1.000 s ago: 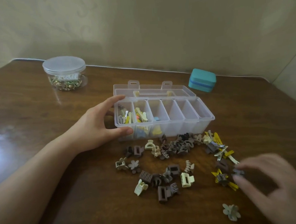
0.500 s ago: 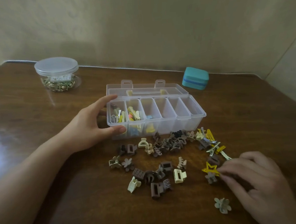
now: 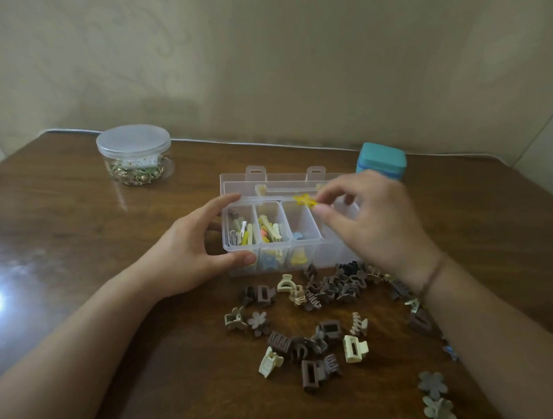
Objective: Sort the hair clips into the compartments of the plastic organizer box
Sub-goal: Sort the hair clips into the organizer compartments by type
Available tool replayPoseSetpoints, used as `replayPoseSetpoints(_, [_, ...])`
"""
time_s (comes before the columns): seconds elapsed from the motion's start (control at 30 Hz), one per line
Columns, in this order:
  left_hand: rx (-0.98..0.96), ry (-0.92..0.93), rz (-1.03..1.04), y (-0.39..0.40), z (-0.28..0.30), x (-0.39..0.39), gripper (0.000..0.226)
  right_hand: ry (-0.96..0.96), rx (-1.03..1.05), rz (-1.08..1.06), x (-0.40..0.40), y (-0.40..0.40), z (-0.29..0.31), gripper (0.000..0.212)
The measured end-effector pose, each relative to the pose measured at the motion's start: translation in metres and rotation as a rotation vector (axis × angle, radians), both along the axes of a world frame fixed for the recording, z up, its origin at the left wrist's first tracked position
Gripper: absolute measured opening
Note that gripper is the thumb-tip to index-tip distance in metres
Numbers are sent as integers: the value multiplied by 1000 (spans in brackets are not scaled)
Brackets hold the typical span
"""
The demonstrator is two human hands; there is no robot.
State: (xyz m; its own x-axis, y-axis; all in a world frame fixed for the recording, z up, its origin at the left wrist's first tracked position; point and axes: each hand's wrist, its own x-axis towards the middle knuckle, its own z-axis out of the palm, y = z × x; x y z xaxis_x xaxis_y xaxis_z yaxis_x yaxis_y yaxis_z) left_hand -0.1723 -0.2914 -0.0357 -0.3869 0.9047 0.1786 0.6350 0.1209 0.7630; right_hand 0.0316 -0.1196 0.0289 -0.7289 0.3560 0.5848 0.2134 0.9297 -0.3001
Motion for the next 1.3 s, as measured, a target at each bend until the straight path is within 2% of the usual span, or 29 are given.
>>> replayPoseSetpoints(0.07, [6,4,-1,0,0,0,102,-173,6,36,-14,-1,-8,6])
replayPoseSetpoints(0.13, [6,8,1,0,-1,-1,102,-233,3,97,-16,2,-14,12])
replayPoseSetpoints(0.23, [7,11,5,0,-2,-2,101,-83,-49,127,2,18,-6,10])
replayPoseSetpoints(0.3, [11,15,10,1,-4,-3,101,-14,-87,68,25,39,2,8])
replayPoseSetpoints(0.43, [4,12,6,2,-5,-4,100,-9,-239,-80,77,84,-8,38])
replayPoseSetpoints(0.53, [5,17,6,2,-6,-5,100,-199,-346,-80,99,100,-30,45])
replayPoseSetpoints(0.67, [18,12,2,3,-7,-5,98,-549,-385,-57,107,111,-45,28])
replayPoseSetpoints(0.8, [35,22,-5,3,-9,-7,99,-599,-391,-56,107,113,-48,21])
replayPoseSetpoints(0.93, [38,24,-17,3,-10,-8,97,-537,-409,-49,110,115,-53,20])
replayPoseSetpoints(1.03, [48,31,-16,3,-10,-8,96,-420,-492,-101,119,122,-51,22])
replayPoseSetpoints(1.2, [50,27,-8,2,-10,-8,97,135,-538,-106,97,110,-20,19])
replayPoseSetpoints(1.23, [50,29,-7,3,-10,-8,97,201,-528,-63,84,102,-11,18])
replayPoseSetpoints(1.3, [46,27,-8,3,-10,-8,99,211,-454,39,54,82,4,14])
